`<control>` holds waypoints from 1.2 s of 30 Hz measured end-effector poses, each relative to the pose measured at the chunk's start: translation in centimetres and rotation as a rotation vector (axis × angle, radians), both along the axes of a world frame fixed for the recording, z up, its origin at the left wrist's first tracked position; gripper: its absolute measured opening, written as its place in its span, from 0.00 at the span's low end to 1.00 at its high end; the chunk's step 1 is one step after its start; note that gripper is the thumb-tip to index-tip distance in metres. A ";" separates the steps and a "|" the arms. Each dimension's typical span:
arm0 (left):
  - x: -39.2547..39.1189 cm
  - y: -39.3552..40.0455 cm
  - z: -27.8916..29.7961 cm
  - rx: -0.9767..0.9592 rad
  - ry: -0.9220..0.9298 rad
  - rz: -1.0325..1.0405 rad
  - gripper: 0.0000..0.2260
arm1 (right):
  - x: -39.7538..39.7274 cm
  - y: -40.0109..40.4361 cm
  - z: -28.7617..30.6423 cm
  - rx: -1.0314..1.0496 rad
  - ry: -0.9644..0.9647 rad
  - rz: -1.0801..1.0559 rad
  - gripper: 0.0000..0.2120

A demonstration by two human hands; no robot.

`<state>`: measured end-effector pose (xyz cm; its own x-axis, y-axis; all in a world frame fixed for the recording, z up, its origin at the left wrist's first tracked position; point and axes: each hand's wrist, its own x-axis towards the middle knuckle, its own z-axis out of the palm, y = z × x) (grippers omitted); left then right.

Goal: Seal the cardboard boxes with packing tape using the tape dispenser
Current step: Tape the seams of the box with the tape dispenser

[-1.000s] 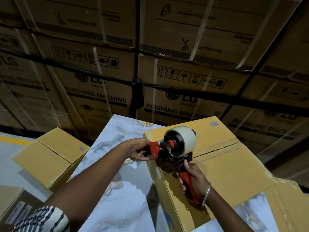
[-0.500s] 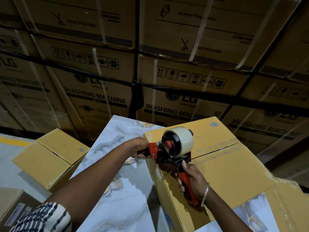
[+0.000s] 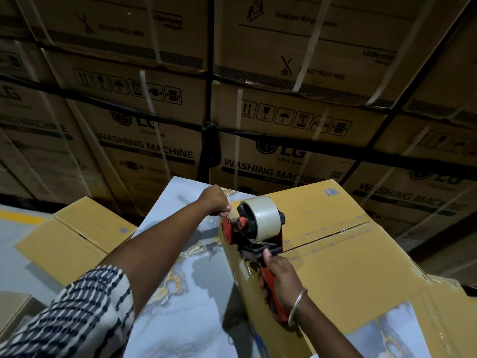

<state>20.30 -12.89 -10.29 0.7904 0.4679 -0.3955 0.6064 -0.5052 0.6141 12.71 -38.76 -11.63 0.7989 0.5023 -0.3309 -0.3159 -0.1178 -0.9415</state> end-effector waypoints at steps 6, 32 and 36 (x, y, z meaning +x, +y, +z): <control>2.0 2.6 -0.6 0.066 -0.163 0.103 0.08 | -0.1 0.5 -0.1 -0.011 -0.005 -0.052 0.26; 3.4 2.9 -4.9 0.088 -0.068 0.148 0.15 | 0.7 1.8 -0.7 -0.119 0.029 -0.024 0.23; 3.2 2.2 -4.3 0.084 -0.036 0.087 0.14 | 1.1 1.9 -0.6 -0.140 0.024 -0.022 0.22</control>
